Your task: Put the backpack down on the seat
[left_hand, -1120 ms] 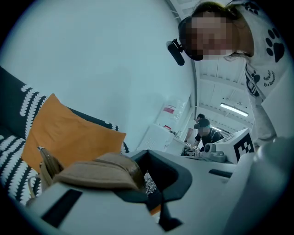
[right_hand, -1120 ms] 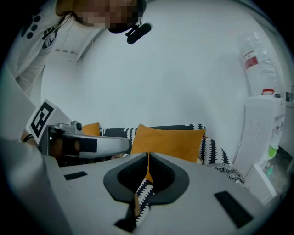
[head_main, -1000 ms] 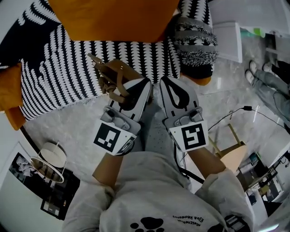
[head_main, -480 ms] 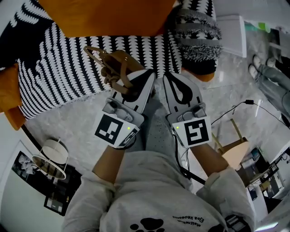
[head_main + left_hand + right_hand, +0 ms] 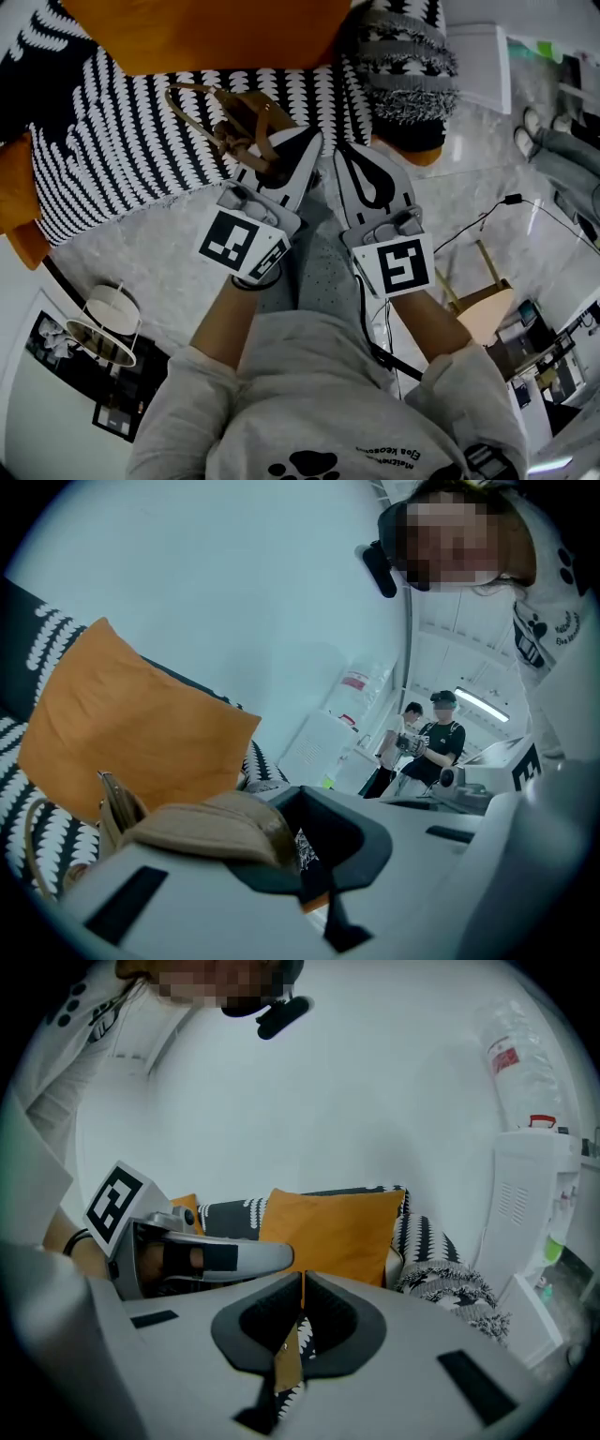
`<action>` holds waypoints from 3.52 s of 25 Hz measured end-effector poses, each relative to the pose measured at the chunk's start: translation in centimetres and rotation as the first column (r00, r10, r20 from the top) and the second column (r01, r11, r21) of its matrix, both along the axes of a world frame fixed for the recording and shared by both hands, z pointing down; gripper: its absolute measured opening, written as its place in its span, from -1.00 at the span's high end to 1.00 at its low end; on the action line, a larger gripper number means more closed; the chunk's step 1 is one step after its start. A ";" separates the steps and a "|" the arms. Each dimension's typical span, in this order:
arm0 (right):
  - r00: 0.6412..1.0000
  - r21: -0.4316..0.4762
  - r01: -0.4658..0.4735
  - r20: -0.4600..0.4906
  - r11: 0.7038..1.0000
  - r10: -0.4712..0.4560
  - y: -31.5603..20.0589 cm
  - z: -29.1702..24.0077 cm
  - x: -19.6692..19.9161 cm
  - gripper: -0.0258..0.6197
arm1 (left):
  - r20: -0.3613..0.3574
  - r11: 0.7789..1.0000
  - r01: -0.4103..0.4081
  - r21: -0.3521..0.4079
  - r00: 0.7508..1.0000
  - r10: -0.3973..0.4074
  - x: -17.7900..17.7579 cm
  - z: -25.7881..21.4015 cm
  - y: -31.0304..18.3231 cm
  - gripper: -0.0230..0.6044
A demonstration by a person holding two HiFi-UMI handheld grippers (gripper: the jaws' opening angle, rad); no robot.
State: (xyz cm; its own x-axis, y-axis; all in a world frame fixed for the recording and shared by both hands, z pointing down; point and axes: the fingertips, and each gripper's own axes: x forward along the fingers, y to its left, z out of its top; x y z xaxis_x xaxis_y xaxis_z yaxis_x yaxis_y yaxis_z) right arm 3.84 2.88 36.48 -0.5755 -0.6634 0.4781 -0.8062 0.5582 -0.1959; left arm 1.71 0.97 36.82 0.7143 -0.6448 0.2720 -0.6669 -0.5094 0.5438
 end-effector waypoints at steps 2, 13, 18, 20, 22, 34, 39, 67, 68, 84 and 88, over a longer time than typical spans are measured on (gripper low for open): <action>1.000 -0.008 -0.012 -0.004 1.000 0.012 -0.2 0.3 0.3 0.80 | -0.004 1.000 -0.001 -0.010 1.000 0.001 0.2 0.8 -0.4 0.87; 0.998 -0.036 -0.058 -0.032 0.998 0.056 -2.1 1.3 1.0 0.80 | 0.009 0.999 0.003 -0.052 1.000 -0.002 1.2 4.4 -2.1 0.87; 0.997 -0.061 -0.050 -0.063 0.997 0.046 -2.1 3.3 1.8 0.80 | 0.029 0.998 -0.002 -0.065 1.000 0.004 1.8 6.0 -2.7 0.87; 0.996 -0.070 -0.059 -0.071 0.996 0.054 -2.2 3.8 2.3 0.80 | 0.042 0.998 -0.007 -0.068 0.999 0.010 1.9 6.4 -3.0 0.87; 0.995 -0.076 -0.067 -0.078 0.995 0.061 -2.3 4.1 2.6 0.80 | 0.049 0.997 -0.006 -0.074 0.999 0.009 2.0 6.8 -3.3 0.87; 0.993 -0.108 -0.063 -0.104 0.992 0.052 -2.8 5.6 2.3 0.80 | 0.066 0.995 -0.022 -0.100 0.997 0.029 3.0 8.9 -4.3 0.87; 0.994 -0.117 -0.054 -0.100 0.992 0.043 -2.4 5.7 1.9 0.80 | 0.120 0.992 0.002 -0.128 0.993 0.013 1.8 10.1 -3.7 0.87; 0.996 -0.113 0.006 -0.086 0.994 -0.016 0.8 4.2 -1.2 0.80 | 0.198 0.883 0.048 -0.467 0.979 0.051 -4.1 14.1 2.5 0.27; 0.996 -0.111 0.007 -0.087 0.994 -0.017 0.8 4.1 -1.3 0.80 | 0.203 0.877 0.052 -0.478 0.978 0.053 -4.4 14.2 2.7 0.26; 0.996 -0.085 -0.001 -0.092 0.996 -0.006 3.0 0.1 -3.6 0.80 | 0.242 0.837 0.114 -0.535 0.970 0.022 -9.5 11.7 8.4 0.24; 0.996 -0.067 0.001 -0.090 0.998 -0.007 2.7 -2.6 -3.2 0.80 | 0.261 0.855 0.132 -0.502 0.965 0.004 -9.7 8.8 8.3 0.24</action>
